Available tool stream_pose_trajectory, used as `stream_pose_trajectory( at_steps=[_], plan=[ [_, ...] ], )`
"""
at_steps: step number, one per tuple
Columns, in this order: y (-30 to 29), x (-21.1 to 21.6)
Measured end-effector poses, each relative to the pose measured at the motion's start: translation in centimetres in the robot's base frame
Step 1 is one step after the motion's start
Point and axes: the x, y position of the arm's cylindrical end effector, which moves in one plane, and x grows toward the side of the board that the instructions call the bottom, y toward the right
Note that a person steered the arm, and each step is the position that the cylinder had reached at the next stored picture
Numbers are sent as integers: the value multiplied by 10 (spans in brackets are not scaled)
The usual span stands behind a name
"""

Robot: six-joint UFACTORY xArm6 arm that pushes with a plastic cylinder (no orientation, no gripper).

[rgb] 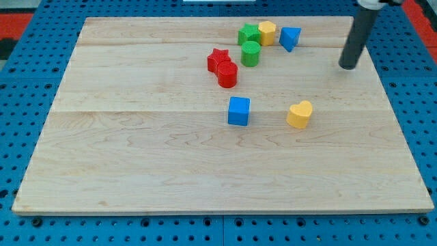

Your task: Move the yellow heart diagonally top right to the blue cube

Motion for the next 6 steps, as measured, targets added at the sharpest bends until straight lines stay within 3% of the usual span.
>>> stream_pose_trajectory(
  at_steps=[1,3,4,6],
  plan=[
    [30,16],
    [-84,138],
    [-137,114],
    [-145,54]
  ],
)
